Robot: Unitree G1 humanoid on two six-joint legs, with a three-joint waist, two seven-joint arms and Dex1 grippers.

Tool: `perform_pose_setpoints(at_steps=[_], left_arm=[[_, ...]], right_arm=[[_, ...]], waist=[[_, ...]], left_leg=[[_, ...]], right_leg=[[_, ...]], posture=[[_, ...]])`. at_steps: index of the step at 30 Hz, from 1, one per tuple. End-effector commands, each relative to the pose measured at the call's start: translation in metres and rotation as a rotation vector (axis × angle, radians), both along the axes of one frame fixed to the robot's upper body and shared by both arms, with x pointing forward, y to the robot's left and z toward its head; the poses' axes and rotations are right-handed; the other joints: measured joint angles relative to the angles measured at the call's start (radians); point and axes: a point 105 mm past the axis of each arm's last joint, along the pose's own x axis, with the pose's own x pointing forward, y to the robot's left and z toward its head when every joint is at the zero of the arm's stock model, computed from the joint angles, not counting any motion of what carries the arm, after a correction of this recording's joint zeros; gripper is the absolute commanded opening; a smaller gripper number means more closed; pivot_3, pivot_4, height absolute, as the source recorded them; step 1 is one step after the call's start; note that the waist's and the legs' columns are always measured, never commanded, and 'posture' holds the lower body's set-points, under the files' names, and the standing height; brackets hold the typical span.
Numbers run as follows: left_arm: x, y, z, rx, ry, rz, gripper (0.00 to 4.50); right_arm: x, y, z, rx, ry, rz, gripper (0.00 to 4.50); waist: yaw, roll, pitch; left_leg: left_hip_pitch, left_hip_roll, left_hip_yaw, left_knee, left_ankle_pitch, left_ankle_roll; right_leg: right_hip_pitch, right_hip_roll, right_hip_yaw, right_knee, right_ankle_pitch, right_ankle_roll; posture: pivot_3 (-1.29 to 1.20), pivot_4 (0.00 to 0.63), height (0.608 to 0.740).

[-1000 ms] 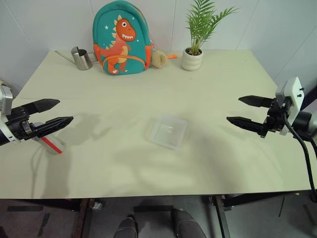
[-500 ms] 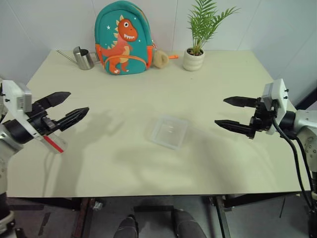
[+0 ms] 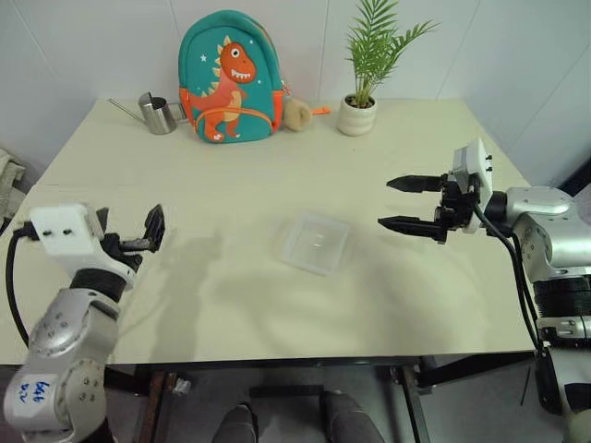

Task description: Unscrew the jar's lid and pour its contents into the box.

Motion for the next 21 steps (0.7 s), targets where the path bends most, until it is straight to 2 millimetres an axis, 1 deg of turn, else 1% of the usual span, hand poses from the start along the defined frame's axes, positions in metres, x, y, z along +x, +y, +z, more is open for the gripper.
perform_pose_setpoints(at_steps=[1, 5, 9, 14, 18, 21], left_arm=[[-0.012, -0.001, 0.003, 0.020, -0.042, 0.109, 4.47], [-0.018, -0.005, -0.015, -0.004, -0.031, 0.208, 4.47], [-0.021, -0.008, -0.032, -0.034, -0.005, 0.276, 4.47], [-0.026, 0.001, -0.060, -0.110, 0.064, 0.372, 4.47], [-0.025, 0.016, -0.068, -0.096, 0.078, 0.447, 4.47], [-0.020, 0.022, -0.071, -0.091, 0.072, 0.469, 4.47]], right_arm=[[0.002, 0.007, 0.013, 0.014, -0.053, 0.055, 4.50], [0.005, 0.013, 0.013, 0.033, -0.057, 0.122, 4.50], [0.012, 0.018, 0.013, 0.009, -0.053, 0.121, 4.50], [0.015, 0.022, 0.014, 0.009, -0.065, 0.128, 4.50], [0.016, 0.024, 0.014, 0.012, -0.070, 0.126, 4.50], [0.016, 0.025, 0.013, 0.012, -0.070, 0.124, 4.50]], waist=[[-0.001, 0.000, 0.000], [-0.001, -0.001, 0.000], [-0.001, -0.001, -0.001], [-0.002, -0.001, -0.001], [-0.002, -0.001, -0.001], [-0.003, -0.001, -0.001]], left_leg=[[0.001, 0.000, 0.002, 0.000, 0.000, 0.000], [0.001, -0.001, 0.004, 0.001, 0.000, 0.000], [0.000, -0.001, 0.005, 0.001, 0.000, 0.000], [0.000, 0.000, 0.006, 0.001, 0.000, 0.001], [0.000, -0.001, 0.006, 0.001, 0.000, 0.001], [-0.001, -0.001, 0.006, 0.001, 0.000, 0.001]], right_leg=[[0.001, 0.000, 0.001, -0.002, 0.000, -0.002], [0.001, 0.000, 0.004, -0.003, 0.001, -0.002], [0.001, 0.000, 0.005, -0.003, 0.001, -0.002], [0.000, 0.000, 0.005, -0.004, 0.001, -0.003], [0.000, 0.000, 0.006, -0.005, 0.001, -0.003], [0.000, 0.000, 0.006, -0.006, 0.001, -0.003]], posture=[[0.00, 0.150, 0.740], [0.00, 0.150, 0.740], [0.00, 0.150, 0.740], [0.00, 0.150, 0.740], [0.00, 0.150, 0.740], [0.00, 0.150, 0.740]])
